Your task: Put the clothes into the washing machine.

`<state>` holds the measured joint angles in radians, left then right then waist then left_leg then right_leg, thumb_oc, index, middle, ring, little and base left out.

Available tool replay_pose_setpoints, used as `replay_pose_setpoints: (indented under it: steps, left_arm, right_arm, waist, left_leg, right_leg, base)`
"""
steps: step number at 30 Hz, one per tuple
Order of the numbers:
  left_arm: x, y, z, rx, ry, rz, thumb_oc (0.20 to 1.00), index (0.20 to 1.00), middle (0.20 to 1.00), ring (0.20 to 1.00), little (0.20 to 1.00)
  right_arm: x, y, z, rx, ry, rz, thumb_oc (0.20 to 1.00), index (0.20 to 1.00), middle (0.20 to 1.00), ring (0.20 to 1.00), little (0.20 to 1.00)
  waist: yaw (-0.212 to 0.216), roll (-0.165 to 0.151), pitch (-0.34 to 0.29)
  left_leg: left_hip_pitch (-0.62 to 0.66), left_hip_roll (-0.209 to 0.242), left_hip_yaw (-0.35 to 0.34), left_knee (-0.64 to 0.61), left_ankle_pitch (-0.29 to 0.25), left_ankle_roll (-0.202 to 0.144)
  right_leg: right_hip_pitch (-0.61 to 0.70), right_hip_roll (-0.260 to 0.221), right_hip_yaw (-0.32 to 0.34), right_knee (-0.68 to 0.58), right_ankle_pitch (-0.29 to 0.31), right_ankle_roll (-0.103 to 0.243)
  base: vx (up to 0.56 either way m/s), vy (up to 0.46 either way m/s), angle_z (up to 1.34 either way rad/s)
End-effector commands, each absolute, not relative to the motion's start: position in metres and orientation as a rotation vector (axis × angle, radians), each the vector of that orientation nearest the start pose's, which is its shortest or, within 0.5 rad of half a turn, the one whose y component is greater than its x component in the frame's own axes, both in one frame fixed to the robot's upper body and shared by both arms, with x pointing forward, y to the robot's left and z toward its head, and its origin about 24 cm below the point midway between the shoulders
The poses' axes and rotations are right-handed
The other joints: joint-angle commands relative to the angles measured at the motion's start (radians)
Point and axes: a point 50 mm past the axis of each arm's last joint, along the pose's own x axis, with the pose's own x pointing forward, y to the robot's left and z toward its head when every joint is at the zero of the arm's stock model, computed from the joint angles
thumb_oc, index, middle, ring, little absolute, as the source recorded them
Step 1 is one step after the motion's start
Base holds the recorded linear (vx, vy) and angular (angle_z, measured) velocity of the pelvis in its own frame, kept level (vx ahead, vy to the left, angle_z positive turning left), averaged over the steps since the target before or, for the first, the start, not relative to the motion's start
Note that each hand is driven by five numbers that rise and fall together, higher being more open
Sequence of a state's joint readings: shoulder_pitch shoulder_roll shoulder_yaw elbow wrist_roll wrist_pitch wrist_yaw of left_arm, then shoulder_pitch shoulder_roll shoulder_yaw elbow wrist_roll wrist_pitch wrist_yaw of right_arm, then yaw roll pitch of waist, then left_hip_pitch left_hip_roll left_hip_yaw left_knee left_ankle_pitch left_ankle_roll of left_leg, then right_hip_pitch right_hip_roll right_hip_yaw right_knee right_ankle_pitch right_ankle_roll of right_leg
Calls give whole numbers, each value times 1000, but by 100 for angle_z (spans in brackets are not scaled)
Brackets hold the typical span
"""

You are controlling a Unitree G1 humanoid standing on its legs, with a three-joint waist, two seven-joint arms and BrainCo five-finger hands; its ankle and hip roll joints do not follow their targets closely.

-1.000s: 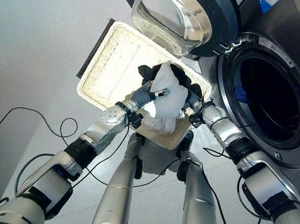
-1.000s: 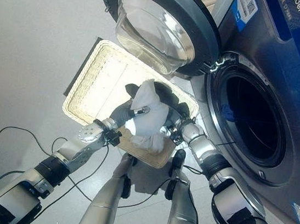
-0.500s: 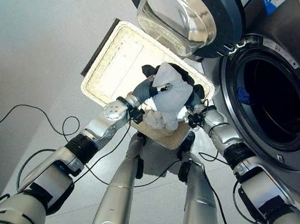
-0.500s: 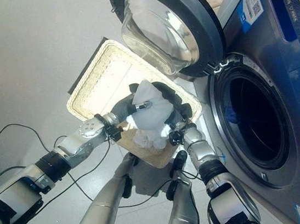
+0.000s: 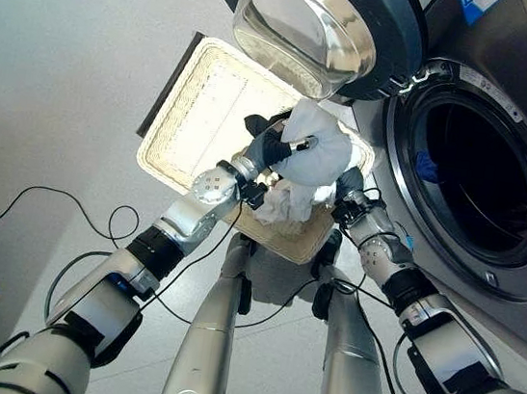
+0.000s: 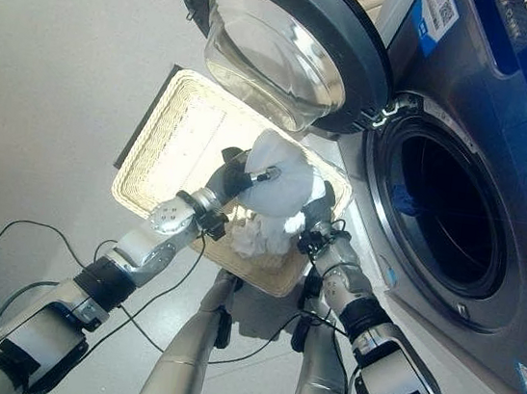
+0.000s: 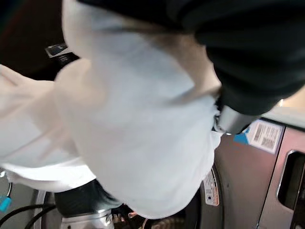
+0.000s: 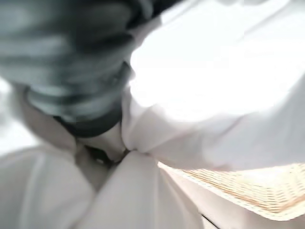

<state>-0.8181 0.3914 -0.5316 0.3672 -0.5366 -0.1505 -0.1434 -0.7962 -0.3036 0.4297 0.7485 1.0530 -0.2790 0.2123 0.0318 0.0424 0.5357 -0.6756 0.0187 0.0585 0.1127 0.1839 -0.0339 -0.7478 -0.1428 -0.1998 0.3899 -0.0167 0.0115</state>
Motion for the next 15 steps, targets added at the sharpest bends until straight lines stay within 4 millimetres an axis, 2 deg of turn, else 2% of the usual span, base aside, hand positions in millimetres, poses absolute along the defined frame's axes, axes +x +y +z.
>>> replay_pose_setpoints:
  steps: [1,2,3,7,8,10,12,15]
  left_arm:
    - [332,50,173,140,-404,-780,278,278,278,278,278]
    - [332,50,172,146,-398,-778,542,542,542,542,542]
    - [333,52,169,164,-379,-779,1000,1000,1000,1000,1000]
    - [334,53,163,197,-353,-772,1000,1000,1000,1000,1000]
    - [337,58,158,245,-329,-756,1000,1000,1000,1000,1000]
    - [339,62,152,288,-302,-746,1000,1000,1000,1000,1000]
    - [340,63,150,325,-298,-729,1000,1000,1000,1000,1000]
    - [344,69,144,390,-268,-705,1000,1000,1000,1000,1000]
  right_arm:
    - [383,-156,197,693,-526,286,200,200,200,200,200]
    - [383,-159,198,702,-537,275,200,200,200,200,200]
    - [382,-164,199,724,-558,254,200,200,200,200,200]
    - [381,-172,199,783,-584,230,200,200,200,200,200]
    - [381,-184,197,866,-606,202,200,200,200,200,200]
    - [381,-194,189,954,-611,180,200,200,200,200,200]
    - [382,-198,186,994,-610,174,200,200,200,200,200]
    - [383,-205,175,1145,-611,175,200,200,200,200,200]
  waist:
    - [-10,24,-16]
    - [-10,24,-16]
    - [-12,24,-16]
    - [-13,23,-16]
    - [-15,23,-16]
    - [-17,23,-16]
    - [-18,23,-16]
    - [-21,24,-16]
  left_leg:
    - [12,-81,45,83,-122,5]
    - [12,-81,46,83,-123,5]
    - [13,-80,48,83,-124,5]
    - [13,-78,50,85,-125,5]
    - [15,-77,53,86,-128,4]
    - [18,-76,54,84,-130,5]
    - [18,-75,56,84,-130,5]
    - [21,-74,60,81,-130,4]
  right_leg:
    - [35,33,-47,-77,78,86]
    - [35,33,-47,-76,78,87]
    - [35,33,-47,-76,78,87]
    - [35,32,-46,-76,80,89]
    - [37,32,-45,-77,83,91]
    - [40,32,-45,-80,84,92]
    - [40,32,-44,-82,85,92]
    - [43,34,-41,-88,88,93]
  base:
    - [0,0,0]
    - [0,0,0]
    - [0,0,0]
    - [-1,-4,-2]
    - [-13,-20,-5]
    - [-15,-19,-5]
    - [-13,-5,-6]
    - [-4,-5,-8]
